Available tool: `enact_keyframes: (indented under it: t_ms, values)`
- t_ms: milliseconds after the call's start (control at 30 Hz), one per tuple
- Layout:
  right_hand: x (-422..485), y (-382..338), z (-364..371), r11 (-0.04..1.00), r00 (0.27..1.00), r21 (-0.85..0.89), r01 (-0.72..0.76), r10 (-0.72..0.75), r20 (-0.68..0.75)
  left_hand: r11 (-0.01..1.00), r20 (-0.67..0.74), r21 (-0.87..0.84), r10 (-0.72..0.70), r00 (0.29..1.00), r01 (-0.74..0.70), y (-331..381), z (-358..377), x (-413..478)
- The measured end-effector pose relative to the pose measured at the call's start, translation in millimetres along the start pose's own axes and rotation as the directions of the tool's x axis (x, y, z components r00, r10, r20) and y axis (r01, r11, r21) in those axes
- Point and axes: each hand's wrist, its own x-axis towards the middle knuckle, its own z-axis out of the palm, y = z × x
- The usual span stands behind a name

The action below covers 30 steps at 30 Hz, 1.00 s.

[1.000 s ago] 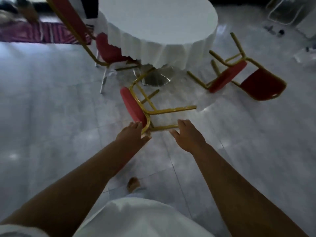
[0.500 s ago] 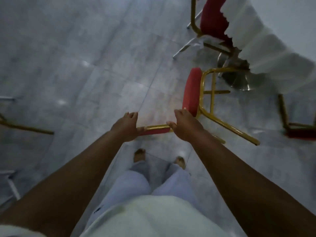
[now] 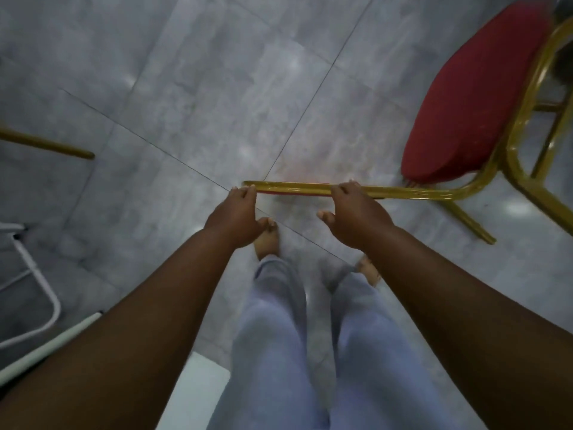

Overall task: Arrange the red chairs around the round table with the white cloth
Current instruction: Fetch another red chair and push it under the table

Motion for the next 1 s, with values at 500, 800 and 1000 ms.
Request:
enact_keyframes:
  t_ms: [500,800,1000]
  values:
    - [125.2,26.4,74.3,0.953,0.96,-0.233,0.195,-0.234,-0.153,0.961,0.269,0.221,0.104,0.957,-0.167,-33.5,38.1,164.7]
    - [91.2,38.9,39.1,0.98,0.987,-0.145,0.135,-0.146,-0.065,0.903,0.275,0.367,0.127,0.953,-0.226,11.5,10.1,121.4]
    - [11.6,35.6,-19.4,0.988,0.97,-0.067,0.14,-0.151,-0.192,0.884,0.21,0.424,0.118,0.971,-0.199,81.4,-39.5,47.8]
